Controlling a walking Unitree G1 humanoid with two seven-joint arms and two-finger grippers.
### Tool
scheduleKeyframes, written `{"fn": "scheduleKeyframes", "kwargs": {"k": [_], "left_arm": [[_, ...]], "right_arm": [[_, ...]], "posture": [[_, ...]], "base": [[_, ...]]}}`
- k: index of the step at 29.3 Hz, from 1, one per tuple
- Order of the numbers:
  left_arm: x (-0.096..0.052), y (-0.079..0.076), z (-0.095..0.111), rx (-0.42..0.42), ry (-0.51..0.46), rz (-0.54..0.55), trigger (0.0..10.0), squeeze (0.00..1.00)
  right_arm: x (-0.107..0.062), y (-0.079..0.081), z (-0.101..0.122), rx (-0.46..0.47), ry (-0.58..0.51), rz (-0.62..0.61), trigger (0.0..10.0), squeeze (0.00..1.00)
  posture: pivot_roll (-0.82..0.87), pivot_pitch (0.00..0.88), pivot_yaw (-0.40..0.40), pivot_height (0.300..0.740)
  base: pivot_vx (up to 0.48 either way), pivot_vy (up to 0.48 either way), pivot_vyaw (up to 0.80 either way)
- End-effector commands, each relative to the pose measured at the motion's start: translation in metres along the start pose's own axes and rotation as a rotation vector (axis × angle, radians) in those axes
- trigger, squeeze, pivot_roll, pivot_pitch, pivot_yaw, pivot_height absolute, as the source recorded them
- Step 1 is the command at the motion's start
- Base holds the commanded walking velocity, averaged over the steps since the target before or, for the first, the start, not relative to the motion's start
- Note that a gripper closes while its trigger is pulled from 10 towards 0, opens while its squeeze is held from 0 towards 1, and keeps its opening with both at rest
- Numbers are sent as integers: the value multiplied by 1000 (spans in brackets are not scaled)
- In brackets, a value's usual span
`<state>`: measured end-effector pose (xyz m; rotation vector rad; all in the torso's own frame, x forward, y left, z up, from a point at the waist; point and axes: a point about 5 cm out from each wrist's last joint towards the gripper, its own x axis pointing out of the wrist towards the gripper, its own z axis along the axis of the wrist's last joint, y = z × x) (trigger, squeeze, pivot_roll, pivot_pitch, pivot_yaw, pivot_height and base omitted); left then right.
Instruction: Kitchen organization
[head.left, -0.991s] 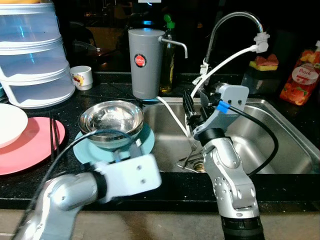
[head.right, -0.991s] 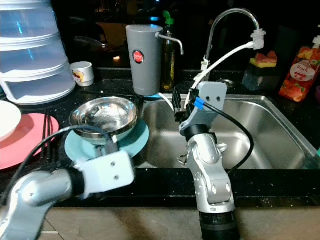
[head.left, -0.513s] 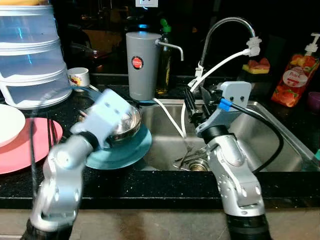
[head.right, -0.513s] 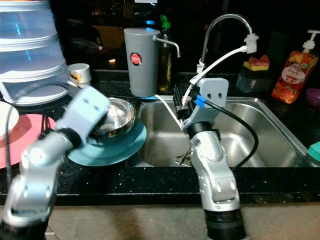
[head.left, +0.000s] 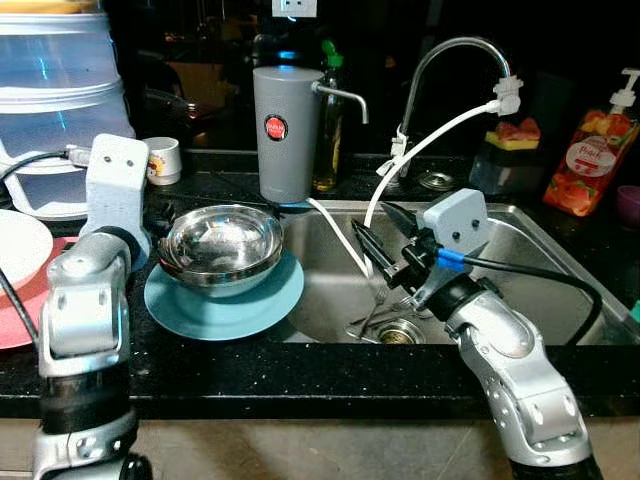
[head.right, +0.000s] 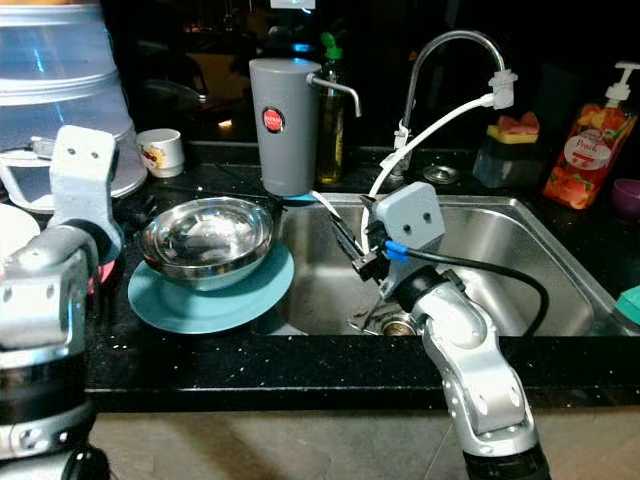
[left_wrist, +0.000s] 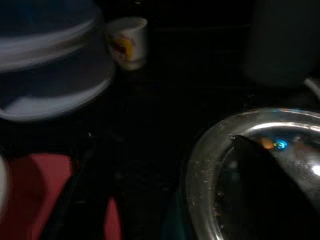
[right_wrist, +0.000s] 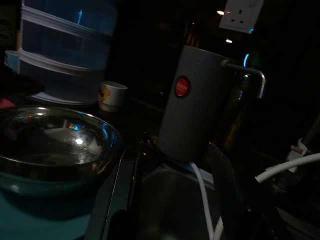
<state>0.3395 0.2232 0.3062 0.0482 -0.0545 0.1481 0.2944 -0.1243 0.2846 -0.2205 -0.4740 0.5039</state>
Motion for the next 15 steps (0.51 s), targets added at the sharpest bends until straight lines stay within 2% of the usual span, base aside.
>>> {"fn": "scheduleKeyframes", "kwargs": {"k": [1,2,3,4,9,14,15], "left_arm": [[6,-3,-3,-122,59,-19,10000,1000],[8,-6,-3,-192,83,-33,10000,1000],[8,-6,-3,-192,83,-33,10000,1000],[12,-10,1,-233,100,-46,10000,0],[18,-10,4,-249,147,-47,10000,0],[18,-8,-3,-270,205,-41,10000,0],[17,-8,-11,-283,237,-34,10000,0]], "right_arm": [[1,2,3,23,-14,3,10000,0],[2,2,3,31,-18,1,10000,0],[2,2,3,31,-18,1,10000,0],[2,4,5,41,-25,11,10000,0],[3,7,8,55,-39,36,10000,0],[1,8,11,93,-59,31,10000,0],[0,8,11,109,-67,25,10000,0]], "posture": [[97,29,-21,740],[97,29,-21,740],[97,29,-21,740],[95,32,-19,740],[92,37,-7,740],[92,37,-7,740],[95,42,1,740]], "base": [[0,0,0],[0,0,0],[0,0,0],[0,0,0],[0,0,0],[0,0,0],[0,0,0]]}}
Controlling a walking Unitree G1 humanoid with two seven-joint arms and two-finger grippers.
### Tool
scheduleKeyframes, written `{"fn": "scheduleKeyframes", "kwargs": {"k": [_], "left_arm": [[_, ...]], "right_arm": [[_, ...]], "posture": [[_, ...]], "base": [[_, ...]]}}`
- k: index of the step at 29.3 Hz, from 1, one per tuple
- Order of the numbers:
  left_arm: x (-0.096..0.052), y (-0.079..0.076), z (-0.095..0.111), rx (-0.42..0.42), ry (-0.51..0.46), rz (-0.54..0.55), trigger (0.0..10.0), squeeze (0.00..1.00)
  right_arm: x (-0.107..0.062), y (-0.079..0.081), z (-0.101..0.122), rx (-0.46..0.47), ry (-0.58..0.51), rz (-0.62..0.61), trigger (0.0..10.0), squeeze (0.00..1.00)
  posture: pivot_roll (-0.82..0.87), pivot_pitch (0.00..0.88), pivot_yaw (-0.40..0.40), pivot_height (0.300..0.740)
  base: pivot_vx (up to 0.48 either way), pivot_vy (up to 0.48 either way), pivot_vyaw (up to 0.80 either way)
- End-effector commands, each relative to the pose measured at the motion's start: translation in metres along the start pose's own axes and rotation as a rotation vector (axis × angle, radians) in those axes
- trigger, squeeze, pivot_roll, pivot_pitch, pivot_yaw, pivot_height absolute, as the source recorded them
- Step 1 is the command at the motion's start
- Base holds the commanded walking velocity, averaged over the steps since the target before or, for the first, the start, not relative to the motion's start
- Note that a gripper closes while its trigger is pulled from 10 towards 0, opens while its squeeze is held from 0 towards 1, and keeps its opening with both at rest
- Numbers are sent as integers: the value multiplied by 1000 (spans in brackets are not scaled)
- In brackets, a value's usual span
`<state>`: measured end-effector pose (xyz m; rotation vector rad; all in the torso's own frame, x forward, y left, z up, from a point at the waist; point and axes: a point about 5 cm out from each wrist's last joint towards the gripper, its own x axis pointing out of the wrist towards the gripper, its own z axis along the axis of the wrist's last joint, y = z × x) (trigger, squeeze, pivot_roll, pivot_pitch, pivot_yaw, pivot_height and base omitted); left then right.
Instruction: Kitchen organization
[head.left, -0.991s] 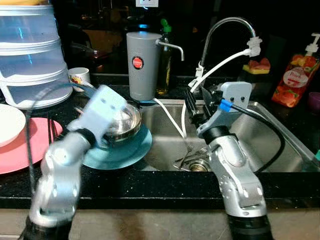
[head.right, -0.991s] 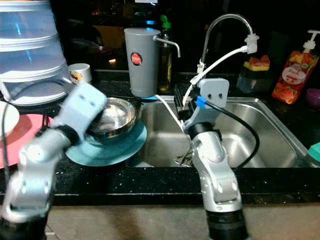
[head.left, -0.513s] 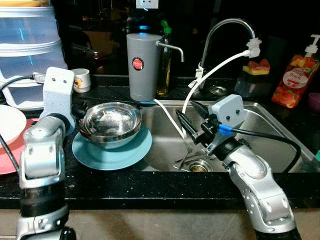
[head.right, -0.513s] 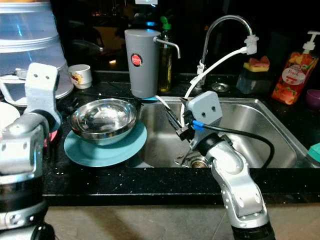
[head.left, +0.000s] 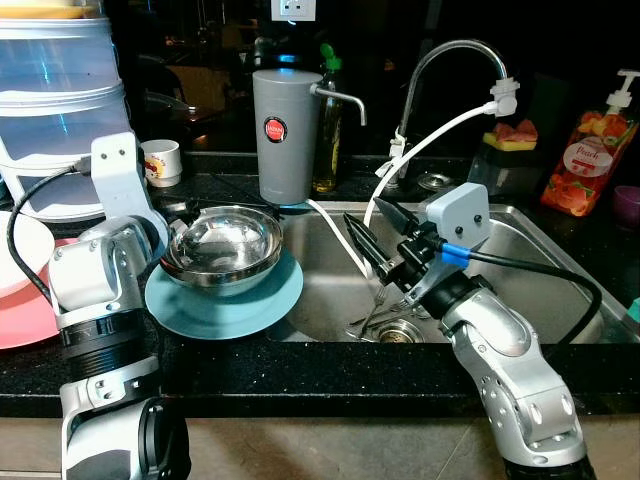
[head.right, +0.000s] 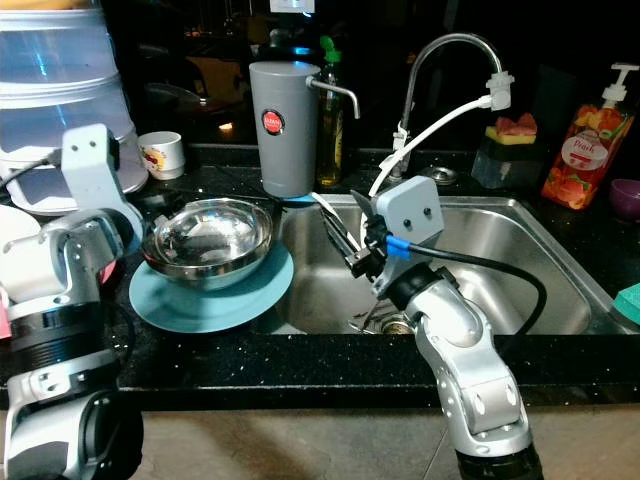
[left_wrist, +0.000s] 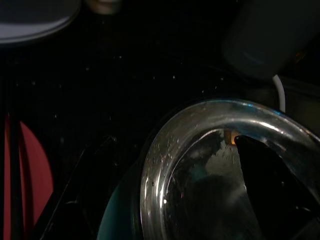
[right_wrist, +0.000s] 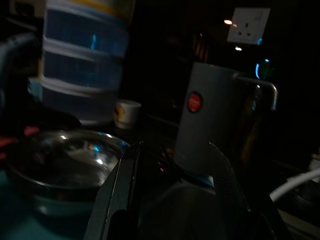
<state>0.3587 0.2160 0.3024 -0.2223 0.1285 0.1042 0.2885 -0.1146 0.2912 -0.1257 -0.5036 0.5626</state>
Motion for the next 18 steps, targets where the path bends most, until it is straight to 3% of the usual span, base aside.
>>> {"fn": "scheduleKeyframes", "kwargs": {"k": [1,4,7,10,11,12,13,14,18], "left_arm": [[0,6,-13,-25,56,29,10000,0],[0,8,-18,-21,69,44,10000,0],[-1,13,-37,-32,128,80,10000,0],[-1,14,-40,-37,137,81,10000,0],[-1,15,-42,-43,147,87,6196,0],[-1,16,-44,-52,155,89,1529,0],[-1,16,-44,-52,155,89,1529,0],[0,17,-47,-65,164,92,0,0],[0,18,-51,-88,175,94,0,0]], "right_arm": [[-3,-1,2,21,-12,-15,10000,0],[-3,-2,2,20,-12,-20,10000,0],[-2,-4,1,16,-12,-41,10000,0],[-1,-4,1,17,-13,-43,10000,0],[-1,-4,1,18,-13,-43,10000,0],[-1,-4,1,18,-12,-46,10000,0],[-1,-4,1,18,-12,-46,10000,0],[-1,-5,1,19,-12,-50,10000,0],[0,-6,2,20,-12,-59,10000,0]], "posture": [[95,42,1,740],[95,42,1,740],[101,43,-4,740],[102,43,-6,740],[101,43,-7,740],[100,44,-7,740],[100,44,-7,740],[98,43,-8,740],[95,43,-8,740]], "base": [[0,0,0],[0,0,0],[0,0,0],[0,0,0],[0,0,0],[0,0,0],[0,0,0],[0,0,0],[0,0,0]]}}
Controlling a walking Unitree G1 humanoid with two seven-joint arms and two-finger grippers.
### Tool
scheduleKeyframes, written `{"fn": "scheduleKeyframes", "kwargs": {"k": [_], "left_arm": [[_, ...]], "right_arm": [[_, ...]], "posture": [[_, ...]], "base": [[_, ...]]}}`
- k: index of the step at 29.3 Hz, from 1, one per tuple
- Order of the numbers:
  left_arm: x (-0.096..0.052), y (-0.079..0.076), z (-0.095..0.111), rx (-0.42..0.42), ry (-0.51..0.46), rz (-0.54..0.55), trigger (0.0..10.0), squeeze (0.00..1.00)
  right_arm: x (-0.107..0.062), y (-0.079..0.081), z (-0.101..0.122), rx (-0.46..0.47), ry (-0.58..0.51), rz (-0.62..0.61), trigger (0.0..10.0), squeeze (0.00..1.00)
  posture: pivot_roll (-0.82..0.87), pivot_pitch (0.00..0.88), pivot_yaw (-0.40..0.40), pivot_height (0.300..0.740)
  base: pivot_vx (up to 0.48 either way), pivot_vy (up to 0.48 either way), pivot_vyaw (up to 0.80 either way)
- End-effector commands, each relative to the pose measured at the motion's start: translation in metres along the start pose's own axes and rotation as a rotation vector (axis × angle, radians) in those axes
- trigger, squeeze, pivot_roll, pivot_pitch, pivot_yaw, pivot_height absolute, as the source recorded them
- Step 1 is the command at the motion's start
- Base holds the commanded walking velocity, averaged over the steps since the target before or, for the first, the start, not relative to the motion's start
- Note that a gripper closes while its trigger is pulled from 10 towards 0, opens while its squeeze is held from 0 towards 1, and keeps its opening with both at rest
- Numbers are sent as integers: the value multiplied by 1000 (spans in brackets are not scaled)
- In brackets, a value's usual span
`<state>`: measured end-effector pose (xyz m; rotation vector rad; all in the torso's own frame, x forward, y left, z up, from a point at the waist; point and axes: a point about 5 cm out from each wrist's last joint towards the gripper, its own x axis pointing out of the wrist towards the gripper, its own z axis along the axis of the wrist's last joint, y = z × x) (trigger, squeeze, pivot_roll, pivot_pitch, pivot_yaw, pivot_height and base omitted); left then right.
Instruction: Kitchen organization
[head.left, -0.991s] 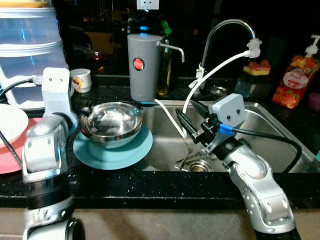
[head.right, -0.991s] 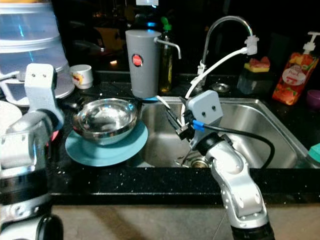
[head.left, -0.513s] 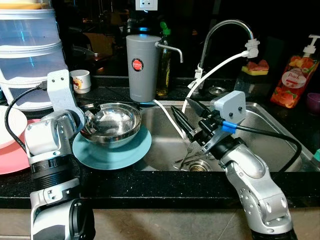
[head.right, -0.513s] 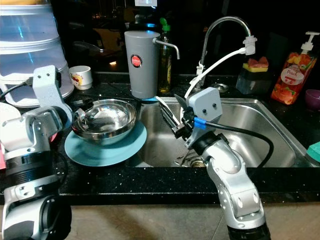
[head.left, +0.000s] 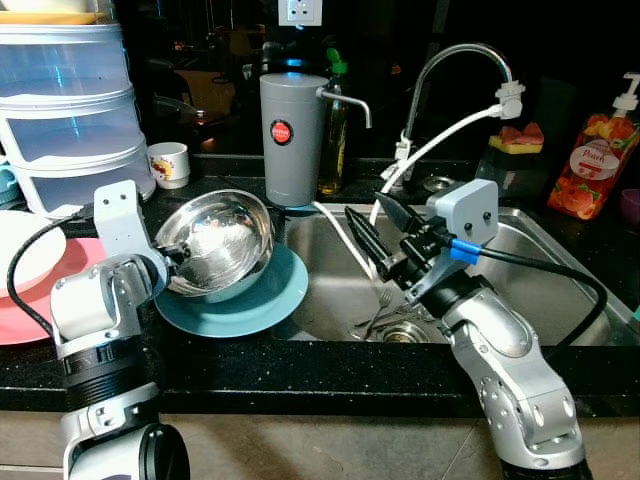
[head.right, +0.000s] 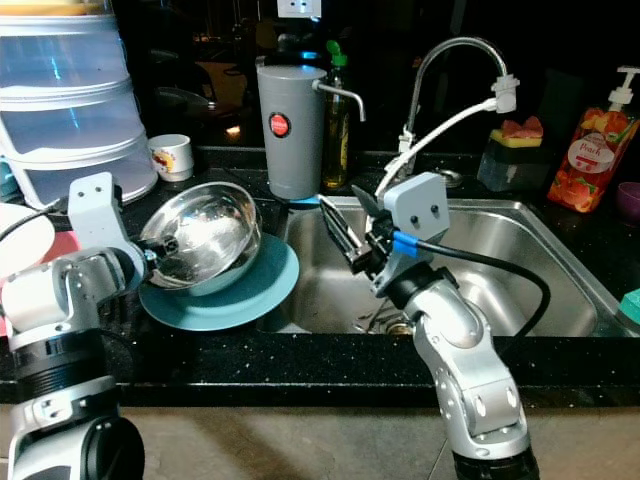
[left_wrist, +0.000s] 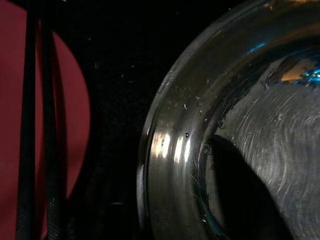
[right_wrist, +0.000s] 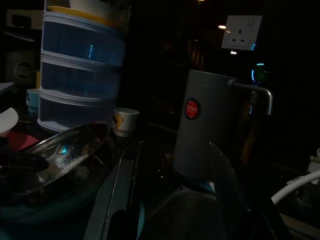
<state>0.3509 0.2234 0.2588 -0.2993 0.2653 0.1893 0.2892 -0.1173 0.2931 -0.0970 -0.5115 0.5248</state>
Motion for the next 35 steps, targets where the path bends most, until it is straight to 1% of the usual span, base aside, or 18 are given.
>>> {"fn": "scheduleKeyframes", "kwargs": {"k": [1,4,10,13,14,15,16,19,20,21,24,26,27,29,30,31,32,35], "left_arm": [[3,1,-10,-15,46,1,0,0],[3,-3,-9,-47,32,-19,0,0],[1,-12,-4,-29,-19,-66,0,0],[-5,-25,5,-27,-105,-170,0,0],[-11,-33,13,-9,-186,-234,627,0],[-11,-33,13,-9,-186,-234,627,0],[-21,-43,25,35,-309,-298,10000,0],[-32,-53,36,89,-442,-339,10000,0],[-37,-57,40,105,-503,-365,10000,0],[-37,-57,40,105,-503,-365,10000,0],[-46,-65,45,132,-593,-430,10000,0],[-53,-71,46,204,-655,-454,10000,0],[-53,-71,46,204,-655,-454,10000,0],[-56,-75,45,274,-705,-444,10000,0],[-56,-75,45,274,-705,-444,10000,0],[-56,-78,44,322,-741,-431,10000,0],[-56,-80,43,339,-754,-432,10000,0],[-63,-90,38,362,-783,-516,10000,0]], "right_arm": [[0,-3,1,5,-1,-18,10000,0],[0,-4,1,4,-3,-27,10000,0],[-1,-5,2,0,-2,-45,10000,0],[-1,-6,1,2,-1,-58,10000,0],[0,-8,0,5,0,-72,10000,0],[0,-8,0,5,0,-72,10000,0],[1,-9,1,16,-7,-96,10000,0],[4,-11,2,47,-25,-124,10000,0],[6,-9,4,97,-37,-130,10000,0],[6,-9,4,97,-37,-130,10000,0],[10,2,-1,214,-1,-93,10000,0],[12,12,-7,225,31,-62,10000,0],[12,12,-7,225,31,-62,10000,0],[13,18,-8,246,34,-47,10000,0],[13,18,-8,246,34,-47,10000,0],[14,22,-7,260,33,-42,10000,0],[15,22,-7,262,33,-43,10000,0],[16,21,-11,264,53,-63,10000,0]], "posture": [[95,43,-8,740],[85,40,-6,740],[79,40,-4,740],[79,43,-3,740],[79,46,-8,740],[79,46,-8,740],[79,47,-9,740],[79,48,-13,740],[79,48,-13,740],[79,48,-13,740],[72,46,-16,740],[71,44,-18,740],[71,44,-18,740],[67,42,-19,740],[67,42,-19,740],[64,41,-19,740],[62,40,-19,740],[57,37,-18,740]], "base": [[0,0,0],[0,0,0],[0,0,0],[0,0,0],[0,0,0],[0,0,0],[0,0,0],[0,0,0],[0,0,0],[0,0,0],[0,0,0],[0,0,0],[0,0,0],[0,0,0],[0,0,0],[0,0,0],[0,0,0],[0,0,0]]}}
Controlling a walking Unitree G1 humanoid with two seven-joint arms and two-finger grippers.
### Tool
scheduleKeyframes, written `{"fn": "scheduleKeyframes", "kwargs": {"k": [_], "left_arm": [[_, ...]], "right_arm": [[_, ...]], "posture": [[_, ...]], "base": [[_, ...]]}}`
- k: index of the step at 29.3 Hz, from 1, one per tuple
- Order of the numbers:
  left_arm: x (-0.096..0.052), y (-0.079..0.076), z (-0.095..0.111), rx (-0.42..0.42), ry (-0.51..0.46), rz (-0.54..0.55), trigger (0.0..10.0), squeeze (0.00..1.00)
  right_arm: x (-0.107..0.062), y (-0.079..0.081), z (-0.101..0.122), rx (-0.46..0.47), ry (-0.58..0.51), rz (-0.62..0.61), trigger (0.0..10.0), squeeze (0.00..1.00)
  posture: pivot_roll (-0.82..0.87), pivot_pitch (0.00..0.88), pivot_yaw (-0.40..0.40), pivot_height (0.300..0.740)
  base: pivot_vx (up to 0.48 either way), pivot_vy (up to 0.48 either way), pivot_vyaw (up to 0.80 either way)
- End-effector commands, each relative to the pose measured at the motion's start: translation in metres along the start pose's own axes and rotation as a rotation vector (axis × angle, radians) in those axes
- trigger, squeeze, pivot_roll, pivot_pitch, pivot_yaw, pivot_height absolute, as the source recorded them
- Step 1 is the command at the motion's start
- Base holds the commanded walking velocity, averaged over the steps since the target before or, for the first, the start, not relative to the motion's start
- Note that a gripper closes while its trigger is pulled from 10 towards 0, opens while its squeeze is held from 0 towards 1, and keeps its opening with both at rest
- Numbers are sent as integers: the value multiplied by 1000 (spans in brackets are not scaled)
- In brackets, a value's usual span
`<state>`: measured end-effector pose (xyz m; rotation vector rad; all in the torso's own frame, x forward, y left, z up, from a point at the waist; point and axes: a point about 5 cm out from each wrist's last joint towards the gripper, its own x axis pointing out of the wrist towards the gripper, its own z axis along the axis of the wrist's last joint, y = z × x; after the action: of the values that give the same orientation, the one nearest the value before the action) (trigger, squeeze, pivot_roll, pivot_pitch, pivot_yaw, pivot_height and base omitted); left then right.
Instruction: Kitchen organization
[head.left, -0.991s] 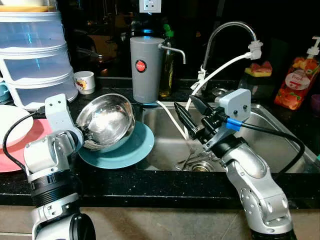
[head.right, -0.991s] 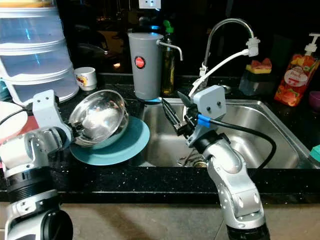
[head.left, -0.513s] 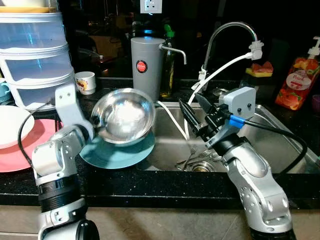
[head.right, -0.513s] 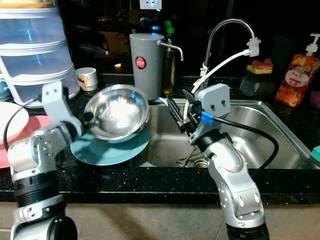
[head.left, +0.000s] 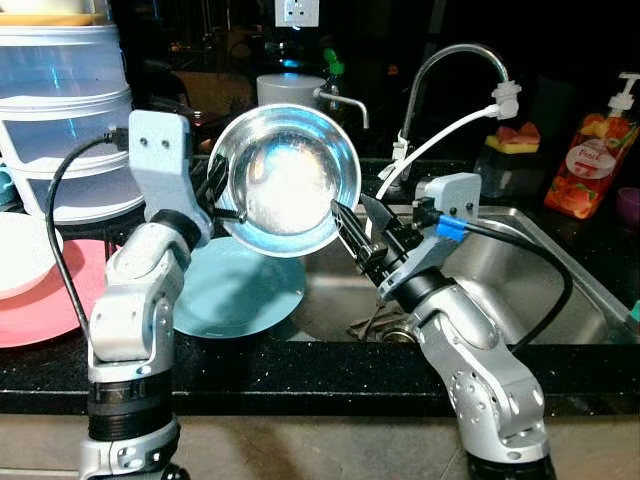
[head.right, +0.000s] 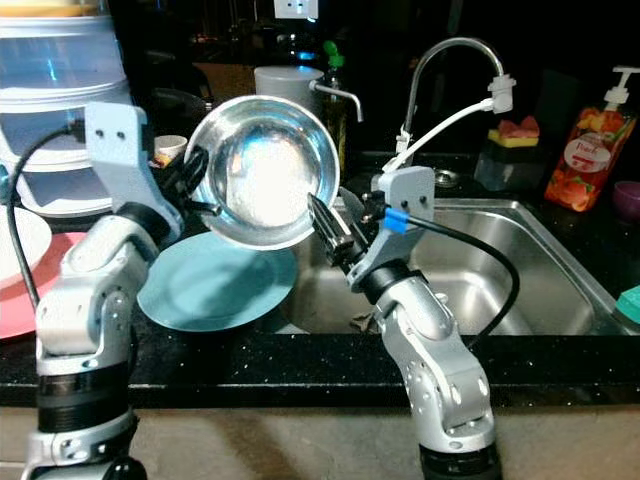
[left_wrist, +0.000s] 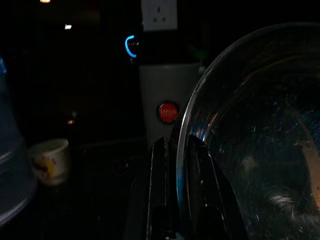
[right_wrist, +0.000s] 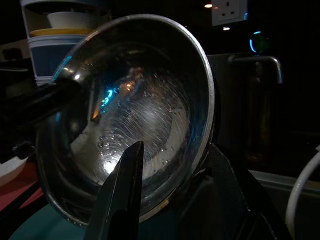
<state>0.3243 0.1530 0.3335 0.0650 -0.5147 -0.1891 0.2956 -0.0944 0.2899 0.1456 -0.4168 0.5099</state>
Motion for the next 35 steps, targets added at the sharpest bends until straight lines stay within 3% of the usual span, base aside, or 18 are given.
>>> {"fn": "scheduleKeyframes", "kwargs": {"k": [1,4,7,10,11,12,13,14,20,21,26,27,31,32,33,34,35], "left_arm": [[-1,-11,5,6,-37,-69,10000,0],[-6,-26,8,-35,-72,-179,10000,0],[-7,-30,7,-34,-77,-204,10000,0],[-9,-41,6,1,-82,-268,10000,0],[-10,-47,3,40,-86,-291,10000,0],[-11,-53,0,78,-89,-317,10000,0],[-11,-57,-2,101,-91,-332,10000,0],[-11,-61,-7,146,-81,-344,10000,0],[-7,-72,-28,197,2,-350,10000,0],[-6,-75,-32,187,22,-356,10000,1000],[-1,-78,-34,185,22,-322,10000,1000],[-1,-76,-32,158,19,-313,10000,39],[-2,-68,-27,62,16,-281,10000,0],[-3,-66,-27,38,21,-280,10000,0],[-3,-66,-27,38,21,-280,10000,0],[-5,-63,-28,24,26,-282,10000,0],[-5,-63,-28,24,26,-282,10000,0]], "right_arm": [[1,2,-4,19,25,7,10000,0],[1,-10,-18,-14,134,-88,10000,0],[1,-13,-21,-15,158,-111,10000,0],[-1,-21,-29,-18,217,-169,10000,0],[-1,-25,-33,-16,242,-201,9255,0],[-2,-29,-37,-14,264,-236,5765,0],[-3,-32,-38,-12,275,-256,5765,0],[-4,-35,-40,-11,284,-279,0,0],[-6,-45,-45,0,302,-343,0,0],[-6,-46,-46,6,308,-357,0,0],[-6,-49,-48,17,311,-391,0,0],[-6,-51,-48,12,312,-403,0,0],[-8,-61,-53,-23,338,-463,0,0],[-9,-67,-55,-57,350,-497,3098,0],[-9,-67,-55,-57,350,-497,3098,0],[-10,-74,-56,-91,359,-536,10000,0],[-10,-74,-56,-91,359,-536,10000,0]], "posture": [[57,37,-18,740],[48,30,-16,740],[45,30,-16,740],[35,24,-17,740],[31,22,-19,740],[30,21,-20,740],[28,20,-21,740],[27,20,-25,740],[32,30,-38,740],[36,34,-42,740],[42,46,-41,740],[42,46,-41,740],[45,55,-39,740],[45,55,-39,740],[45,55,-39,740],[44,56,-38,740],[44,56,-38,740]], "base": [[0,0,0],[0,0,0],[0,0,0],[0,0,0],[0,0,0],[0,0,0],[0,0,0],[0,0,0],[0,0,0],[0,0,0],[0,0,0],[0,0,0],[0,0,0],[0,0,0],[0,0,0],[0,0,0],[0,0,0]]}}
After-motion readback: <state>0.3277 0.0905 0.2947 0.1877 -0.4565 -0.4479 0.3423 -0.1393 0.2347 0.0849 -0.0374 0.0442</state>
